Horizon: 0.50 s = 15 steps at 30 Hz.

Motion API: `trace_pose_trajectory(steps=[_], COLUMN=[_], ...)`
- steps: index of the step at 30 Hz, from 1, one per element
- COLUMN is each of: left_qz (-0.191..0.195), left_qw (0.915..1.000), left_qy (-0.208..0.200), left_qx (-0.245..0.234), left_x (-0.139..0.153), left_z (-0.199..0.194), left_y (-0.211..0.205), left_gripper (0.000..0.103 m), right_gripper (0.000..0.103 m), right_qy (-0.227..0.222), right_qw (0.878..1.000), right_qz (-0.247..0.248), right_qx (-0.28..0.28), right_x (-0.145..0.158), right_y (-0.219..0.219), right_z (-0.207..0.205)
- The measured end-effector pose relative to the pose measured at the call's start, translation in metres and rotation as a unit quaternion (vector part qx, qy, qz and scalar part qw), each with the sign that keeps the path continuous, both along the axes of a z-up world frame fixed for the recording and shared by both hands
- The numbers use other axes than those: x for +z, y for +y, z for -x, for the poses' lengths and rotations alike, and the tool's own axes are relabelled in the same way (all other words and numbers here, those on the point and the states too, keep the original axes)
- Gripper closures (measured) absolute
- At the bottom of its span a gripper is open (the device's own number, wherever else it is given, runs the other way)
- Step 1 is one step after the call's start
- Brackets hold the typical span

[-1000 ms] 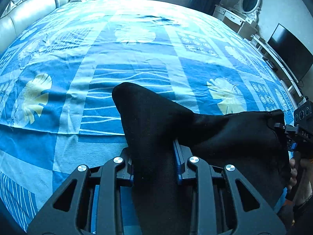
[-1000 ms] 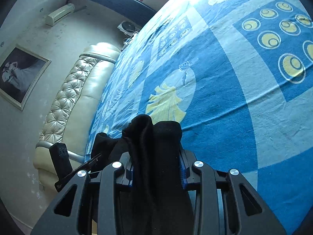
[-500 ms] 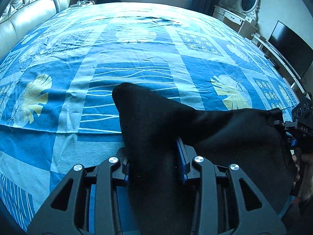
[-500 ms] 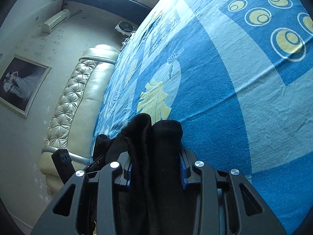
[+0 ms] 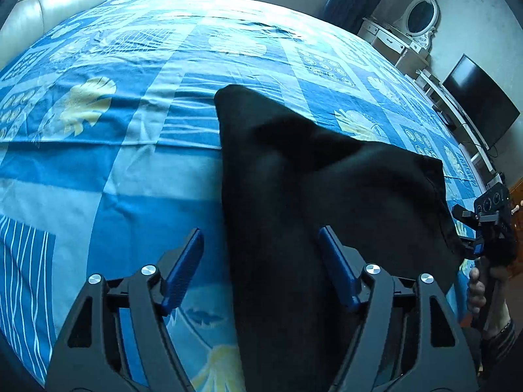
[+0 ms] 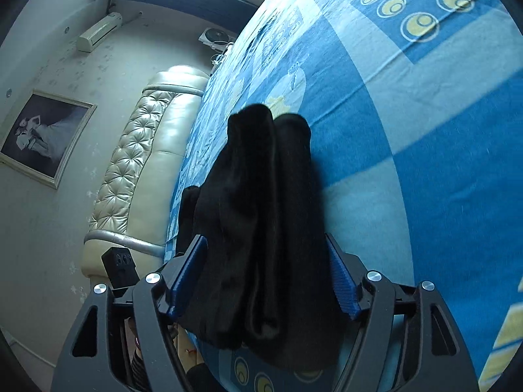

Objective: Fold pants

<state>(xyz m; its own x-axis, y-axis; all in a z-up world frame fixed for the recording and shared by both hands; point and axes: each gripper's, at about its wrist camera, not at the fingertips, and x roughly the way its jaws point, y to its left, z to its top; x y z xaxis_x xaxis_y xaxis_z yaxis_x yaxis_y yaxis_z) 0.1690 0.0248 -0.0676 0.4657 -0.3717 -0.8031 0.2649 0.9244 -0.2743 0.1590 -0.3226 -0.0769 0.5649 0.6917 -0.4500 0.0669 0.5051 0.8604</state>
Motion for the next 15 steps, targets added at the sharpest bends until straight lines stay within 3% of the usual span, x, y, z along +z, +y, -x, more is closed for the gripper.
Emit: trace_pose_trajectory(steps=[6,12,13,14,15], left_qz=[0.056,0.149,0.148,0.146,0.138], left_qw=[0.9969,0.9842,0.9851,0.9863,0.9881], left_qy=[0.038,0.082,0.077,0.071,0.065], left_qx=[0.039,0.047,0.041,0.026,0.021], left_x=[-0.008,-0.027,-0.027,-0.026,-0.024], left_z=[0.034,0.032,0.032,0.033,0.034], left_y=[0.018,0.032,0.029,0.025,0.021], left_gripper=[0.024,0.025,0.034,0.051,0.052], right_gripper=[0.032,0.032,0.04,0.049,0.059], right_qy=[-0.006,-0.001,-0.003,0.001,0.006], right_qw=[1.0,1.0,1.0,1.0,1.0], right_qz=[0.01,0.014,0.02,0.029,0.027], right_qx=[0.001,-0.001,-0.002,-0.003,-0.004], right_x=[0.001,0.001,0.001,0.0,-0.002], right_y=[0.011,0.014,0.016,0.018,0.018], right_z=[0.018,0.015,0.015,0.015,0.015])
